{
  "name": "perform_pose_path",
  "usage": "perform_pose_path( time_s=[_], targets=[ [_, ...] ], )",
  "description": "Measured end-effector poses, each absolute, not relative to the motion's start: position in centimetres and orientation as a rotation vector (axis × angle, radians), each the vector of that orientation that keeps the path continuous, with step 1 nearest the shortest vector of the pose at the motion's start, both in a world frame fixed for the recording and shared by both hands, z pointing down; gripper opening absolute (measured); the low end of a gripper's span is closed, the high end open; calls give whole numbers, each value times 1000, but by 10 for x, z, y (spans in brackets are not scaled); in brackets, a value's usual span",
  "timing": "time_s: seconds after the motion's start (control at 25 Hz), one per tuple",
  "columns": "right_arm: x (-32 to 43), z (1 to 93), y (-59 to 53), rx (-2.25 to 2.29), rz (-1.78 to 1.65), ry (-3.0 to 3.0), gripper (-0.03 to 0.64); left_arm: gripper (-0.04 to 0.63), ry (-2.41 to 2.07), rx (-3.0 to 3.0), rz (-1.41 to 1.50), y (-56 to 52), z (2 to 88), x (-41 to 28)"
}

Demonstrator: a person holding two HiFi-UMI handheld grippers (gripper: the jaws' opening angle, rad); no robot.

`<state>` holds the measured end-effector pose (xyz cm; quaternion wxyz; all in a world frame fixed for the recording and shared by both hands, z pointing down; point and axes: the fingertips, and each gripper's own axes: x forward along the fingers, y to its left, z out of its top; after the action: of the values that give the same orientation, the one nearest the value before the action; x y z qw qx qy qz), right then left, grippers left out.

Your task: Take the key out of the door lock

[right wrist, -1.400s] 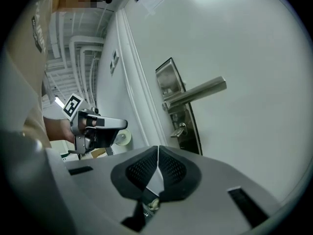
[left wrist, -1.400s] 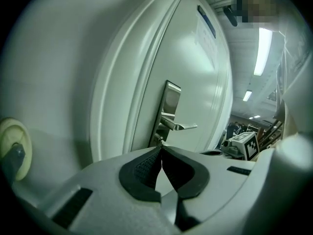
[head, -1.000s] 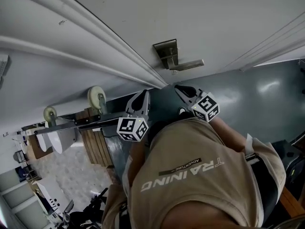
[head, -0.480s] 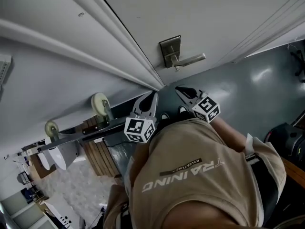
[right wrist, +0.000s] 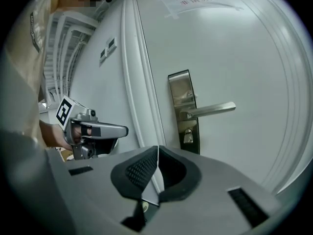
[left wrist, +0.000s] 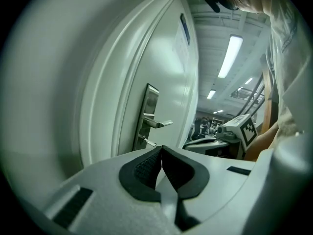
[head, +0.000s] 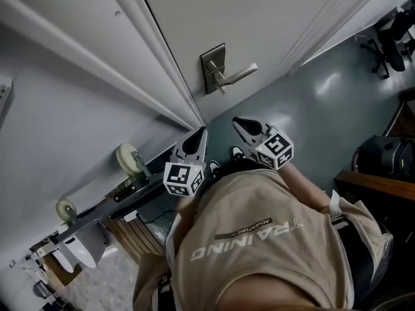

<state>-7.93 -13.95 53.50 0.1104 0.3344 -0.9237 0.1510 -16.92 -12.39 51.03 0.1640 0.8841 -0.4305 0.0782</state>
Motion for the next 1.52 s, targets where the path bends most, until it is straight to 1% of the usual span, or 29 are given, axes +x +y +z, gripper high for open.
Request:
perform_pose_path(
  time_s=[0.2,0.44,0.64,0.8,0.96,1.12,1.32,1.52],
  targets=[
    [-73,530,-137,1030,410,-2686,15,9,-1211,2549,212,-131,510,-164],
    [-74,539,-136,969,332,-2681,15,9,-1278,2514,269,-134,520,-163],
    [-72,522,-159,854,230,-2740,15,9,-1410,2488,290,-145,501,-165],
    [-67,517,-171,773,224,-2795,15,9,-1500,2473,326,-159,492,-163],
    [-62,536,-176,681,213,-2778,15,9,-1556,2414,293,-168,493,-154],
    [-56,545,-191,656,225,-2773,15,9,-1575,2352,277,-168,506,-144],
    [-58,544,-187,590,194,-2746,17,9,-1561,2391,313,-168,501,-139],
    [-64,534,-189,648,239,-2737,23,9,-1590,2445,292,-176,479,-153]
  ],
)
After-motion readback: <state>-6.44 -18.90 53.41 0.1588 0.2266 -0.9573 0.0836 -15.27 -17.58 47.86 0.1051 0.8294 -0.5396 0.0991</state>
